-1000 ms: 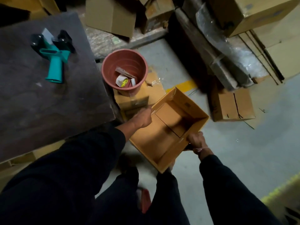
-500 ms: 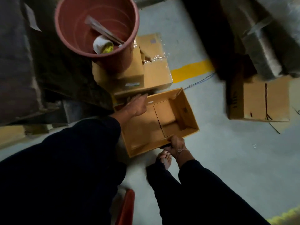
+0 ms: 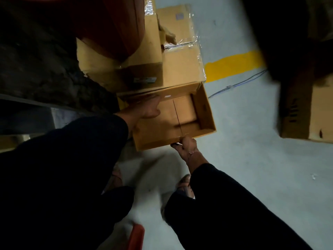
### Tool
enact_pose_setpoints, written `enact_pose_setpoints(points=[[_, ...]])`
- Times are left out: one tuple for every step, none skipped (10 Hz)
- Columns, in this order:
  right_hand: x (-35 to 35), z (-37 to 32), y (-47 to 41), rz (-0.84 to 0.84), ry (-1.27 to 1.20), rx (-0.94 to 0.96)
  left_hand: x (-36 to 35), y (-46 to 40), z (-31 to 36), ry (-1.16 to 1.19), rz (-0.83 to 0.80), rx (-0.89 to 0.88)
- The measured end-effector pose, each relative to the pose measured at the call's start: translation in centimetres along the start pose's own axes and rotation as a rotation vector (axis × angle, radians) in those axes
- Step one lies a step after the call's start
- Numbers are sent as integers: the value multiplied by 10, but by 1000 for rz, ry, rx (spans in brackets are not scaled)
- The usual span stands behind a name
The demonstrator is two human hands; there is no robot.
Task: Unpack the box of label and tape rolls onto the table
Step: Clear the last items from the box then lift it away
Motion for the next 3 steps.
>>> enact_pose_setpoints(points=[[-14,-13,35,-19,-27,8,-7,22,3,-2,-48,20],[-19,-27,89,-46,-51,35,-2,59,9,103,-68,76],[-21,-45,134,-39,-123,77,8,103,24,251,-73,130]])
Point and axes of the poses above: each hand's wrist, its own y-axis away from the middle knuckle, its own x-axis out of the back of the hand, z = x × y, the point moved 10 cm from there along -y, towards the middle knuckle, and after that the axes turned 6 degrees about y, right-handed, at the moved point
